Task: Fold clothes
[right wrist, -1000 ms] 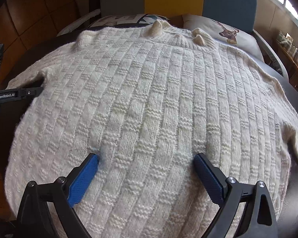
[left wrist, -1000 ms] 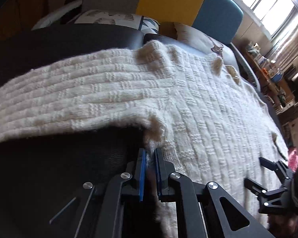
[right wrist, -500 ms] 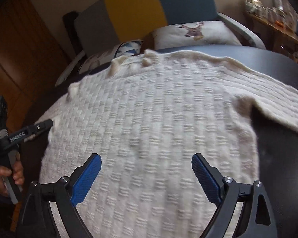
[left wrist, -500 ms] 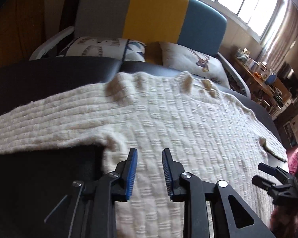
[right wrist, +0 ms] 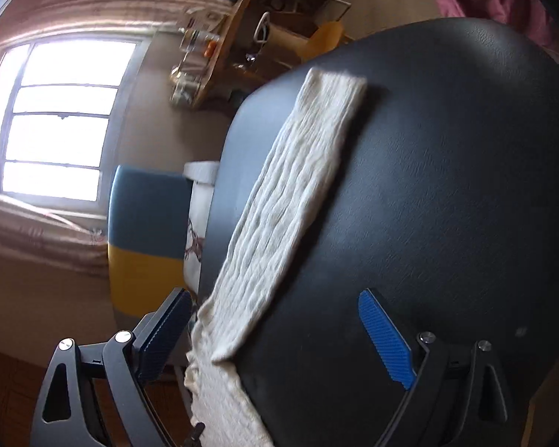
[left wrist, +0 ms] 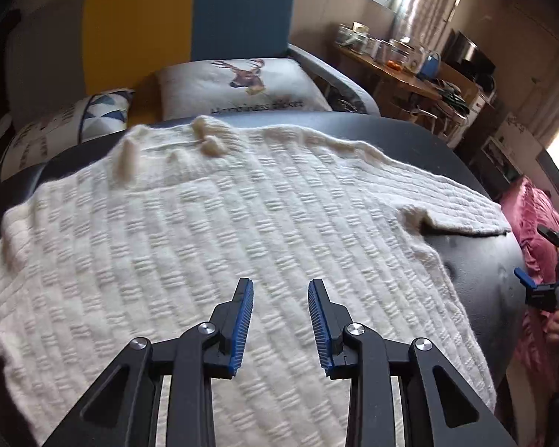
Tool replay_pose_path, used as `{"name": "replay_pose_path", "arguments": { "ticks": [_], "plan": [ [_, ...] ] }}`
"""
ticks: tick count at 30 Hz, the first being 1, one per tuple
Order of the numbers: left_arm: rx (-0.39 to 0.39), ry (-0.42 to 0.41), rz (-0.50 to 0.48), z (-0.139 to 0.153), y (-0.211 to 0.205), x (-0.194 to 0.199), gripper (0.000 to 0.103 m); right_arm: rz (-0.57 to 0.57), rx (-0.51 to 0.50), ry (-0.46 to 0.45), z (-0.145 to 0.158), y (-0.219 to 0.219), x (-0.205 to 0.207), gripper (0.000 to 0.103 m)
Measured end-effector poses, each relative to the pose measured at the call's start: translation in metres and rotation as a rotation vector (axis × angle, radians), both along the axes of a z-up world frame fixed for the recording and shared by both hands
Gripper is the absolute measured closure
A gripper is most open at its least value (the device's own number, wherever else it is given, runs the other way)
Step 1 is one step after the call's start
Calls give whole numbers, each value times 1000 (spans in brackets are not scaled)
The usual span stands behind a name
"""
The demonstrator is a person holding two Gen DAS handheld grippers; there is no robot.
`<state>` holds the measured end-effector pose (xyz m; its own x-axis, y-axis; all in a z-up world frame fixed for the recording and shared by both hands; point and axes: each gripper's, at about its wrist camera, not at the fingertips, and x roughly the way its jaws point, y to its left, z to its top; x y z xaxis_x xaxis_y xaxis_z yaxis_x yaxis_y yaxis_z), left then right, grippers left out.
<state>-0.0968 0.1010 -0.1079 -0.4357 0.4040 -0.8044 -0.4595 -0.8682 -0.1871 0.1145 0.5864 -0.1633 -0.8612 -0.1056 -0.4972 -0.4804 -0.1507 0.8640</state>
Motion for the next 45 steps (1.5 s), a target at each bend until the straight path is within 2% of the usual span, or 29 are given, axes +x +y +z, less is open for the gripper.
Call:
{"name": "replay_pose_path", "arguments": {
  "ticks": [2,4,6,11,13,14,15,16,17,19,22,25,26,28,32,36,38,39,41,42,45],
  "plan": [
    [-30,10,-50,-3,26,-2,66,-45,7,-19,-3,19,-7,17],
    [-55,6,-82,-9,48,-7,65,-83,16,-44,-8,36,-17,18],
    [-74,-8,-90,-17,63,-15,65,-107,17,-45,-12,47,-28,25],
    [-80,-74,-60,-39,73,-36,65,-94,40,-26,-14,64,-59,26],
    [-67,-89,-56,-44,72,-40,65,-52,94,-49,-12,65,-77,27],
    [-70,-82,-65,-45,72,-39,65,-27,132,-88,-11,62,-86,38],
    [-75,-74,-75,-45,73,-38,65,0,173,-140,-10,59,-95,59],
    [-83,-65,-85,-45,74,-37,64,26,213,-192,-10,55,-104,70],
    [-85,-60,-90,-46,74,-35,64,52,254,-244,-9,51,-113,92],
    [-82,-57,-95,-47,73,-34,64,66,296,-265,-9,46,-122,94],
    [-72,-74,-91,-47,72,-36,64,79,266,-196,-12,44,-124,94],
    [-62,-96,-90,-47,70,-38,64,63,166,-127,-23,49,-119,91],
    [-56,-103,-90,-47,70,-39,64,52,139,-116,-28,51,-117,95],
    [-44,-110,-87,-47,68,-39,64,29,86,-94,-36,54,-112,95],
    [-38,-115,-94,-46,69,-35,58,-18,35,-51,-44,55,-109,92],
    [-46,-110,-104,-46,74,-32,53,33,10,-51,-47,57,-114,94],
    [-42,-114,-103,-46,75,-32,51,17,-7,-61,-47,58,-114,99],
    [-39,-114,-102,-46,75,-32,51,2,-15,-67,-47,58,-113,97],
    [-34,-117,-97,-47,75,-32,50,50,131,-145,-29,51,-127,97],
    [-34,-120,-96,-46,75,-33,50,88,209,-156,-17,45,-134,97],
    [-21,-148,-79,-43,72,-35,50,223,451,-116,25,8,-152,97]
  ]
}}
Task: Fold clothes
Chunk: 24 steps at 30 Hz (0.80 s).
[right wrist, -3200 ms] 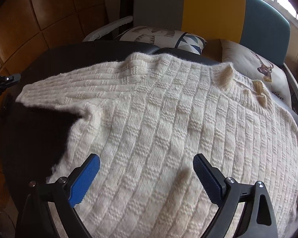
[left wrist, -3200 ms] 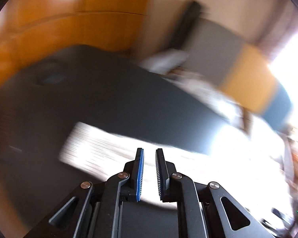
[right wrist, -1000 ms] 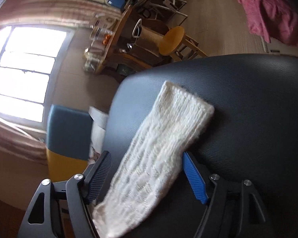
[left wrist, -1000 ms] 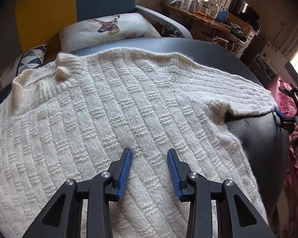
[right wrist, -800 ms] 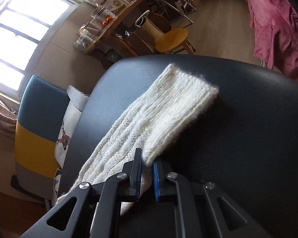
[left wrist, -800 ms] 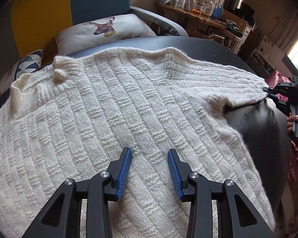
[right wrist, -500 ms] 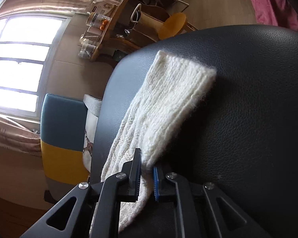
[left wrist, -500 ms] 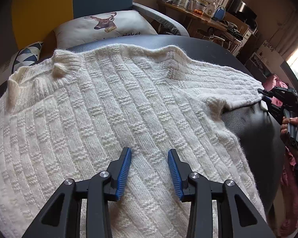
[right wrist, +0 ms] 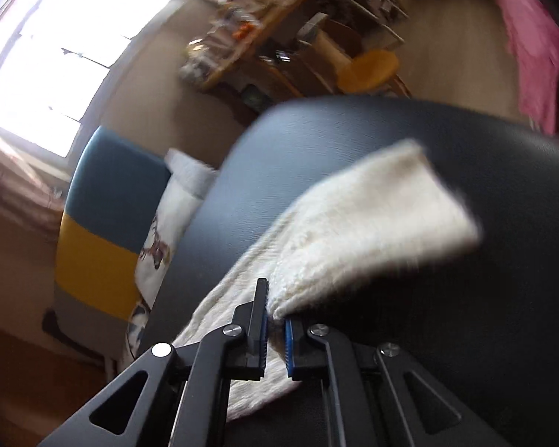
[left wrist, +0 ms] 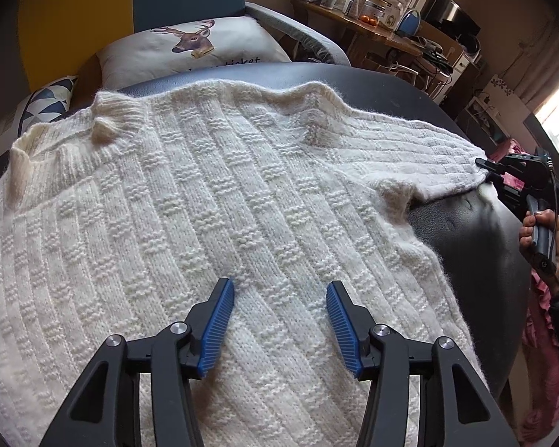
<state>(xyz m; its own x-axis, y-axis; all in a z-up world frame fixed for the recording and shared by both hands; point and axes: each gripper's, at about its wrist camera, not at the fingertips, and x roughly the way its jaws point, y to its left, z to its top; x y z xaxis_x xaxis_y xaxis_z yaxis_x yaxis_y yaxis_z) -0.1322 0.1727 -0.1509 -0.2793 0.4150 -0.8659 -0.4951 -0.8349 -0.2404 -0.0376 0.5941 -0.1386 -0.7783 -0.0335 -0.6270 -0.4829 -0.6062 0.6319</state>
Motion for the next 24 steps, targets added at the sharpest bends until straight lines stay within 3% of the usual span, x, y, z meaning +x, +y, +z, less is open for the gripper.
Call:
{"name": "replay_pose_path", "arguments": {
  "ticks": [5,8,12,14,18,21,24],
  "plan": [
    [100,-62,69,18,-9,-15,52,211,279,5,38,-70,-25,97],
    [159,-64,69,39,3,-25,52,294,335,-15,34,-99,-39,97],
    [270,-99,-9,66,44,-42,47,409,374,-81,12,-132,-49,97],
    [319,-166,-35,66,66,-53,40,457,398,-117,-2,-146,-52,95],
    [398,-351,-18,49,106,-75,39,521,501,-160,-17,-167,-48,92],
    [429,-452,-3,40,128,-88,39,555,653,-199,-16,-187,-47,87],
    [442,-517,3,37,146,-102,37,618,887,-259,-23,-221,-46,81]
  ]
}}
